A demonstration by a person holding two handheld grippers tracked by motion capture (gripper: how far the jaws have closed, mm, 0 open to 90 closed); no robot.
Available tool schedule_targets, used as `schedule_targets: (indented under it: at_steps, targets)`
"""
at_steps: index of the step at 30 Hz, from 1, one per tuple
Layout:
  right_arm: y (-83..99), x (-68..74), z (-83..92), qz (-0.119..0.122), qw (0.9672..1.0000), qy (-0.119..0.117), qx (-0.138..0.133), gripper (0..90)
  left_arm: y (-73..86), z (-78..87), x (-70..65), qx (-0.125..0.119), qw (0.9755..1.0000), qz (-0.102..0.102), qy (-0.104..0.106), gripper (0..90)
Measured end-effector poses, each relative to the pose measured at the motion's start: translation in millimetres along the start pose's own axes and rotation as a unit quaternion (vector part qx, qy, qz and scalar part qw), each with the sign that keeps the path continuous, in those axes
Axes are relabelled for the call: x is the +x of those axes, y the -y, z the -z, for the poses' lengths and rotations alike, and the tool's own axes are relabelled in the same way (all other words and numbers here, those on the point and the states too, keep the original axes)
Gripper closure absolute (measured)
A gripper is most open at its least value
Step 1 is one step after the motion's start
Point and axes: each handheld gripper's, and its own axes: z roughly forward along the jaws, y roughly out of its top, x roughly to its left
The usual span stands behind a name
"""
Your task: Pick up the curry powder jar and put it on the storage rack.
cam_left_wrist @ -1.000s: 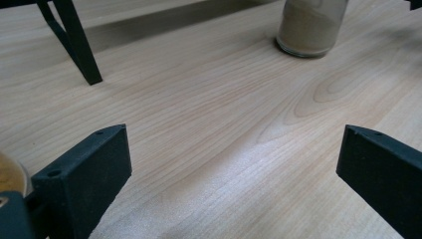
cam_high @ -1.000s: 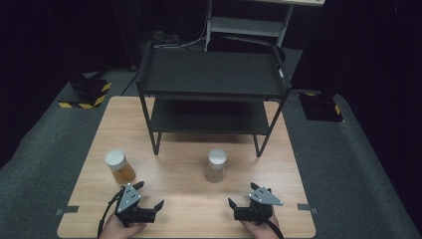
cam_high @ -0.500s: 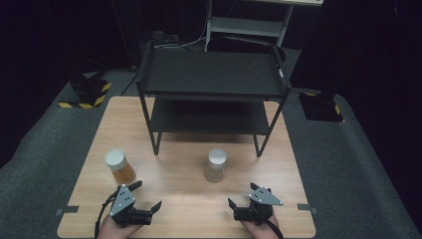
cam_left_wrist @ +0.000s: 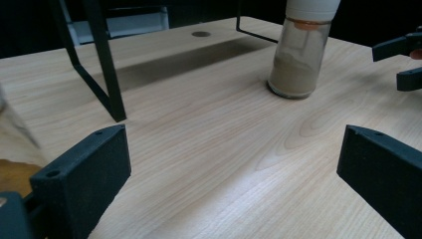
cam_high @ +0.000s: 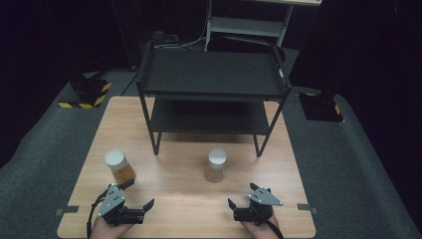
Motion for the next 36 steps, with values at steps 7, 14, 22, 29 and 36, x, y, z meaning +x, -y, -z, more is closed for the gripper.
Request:
schedule_targets:
  at_steps: [7, 14, 22, 29, 36]
  targets:
    - [0.0, -0.3, 0.0, 0.000, 1.0000, -0.001, 0.000, 0.0, 1.0, 9.7, 2.6, -0.011, 0.9997, 0.006, -0.019, 0.5]
    - [0.5, 0.0, 0.4, 0.001, 1.0000, -0.001, -0.001, 0.0, 1.9, 21.1, 6.8, -0.018, 0.9989, 0.016, -0.039, 0.5]
    - [-0.3, -0.4, 0.0, 0.002, 1.0000, -0.002, 0.001, 0.0, 4.0, 31.7, 12.5, -0.020, 0.9975, 0.027, -0.063, 0.5]
    - [-0.2, -0.9, 0.1, 0.002, 1.0000, -0.004, 0.001, 0.0, 5.1, 36.5, 17.9, -0.023, 0.9958, 0.034, -0.082, 0.5]
    - [0.1, -1.0, 0.3, 0.003, 1.0000, -0.005, 0.000, 0.0, 3.6, 35.1, 22.9, -0.024, 0.9945, 0.041, -0.093, 0.5]
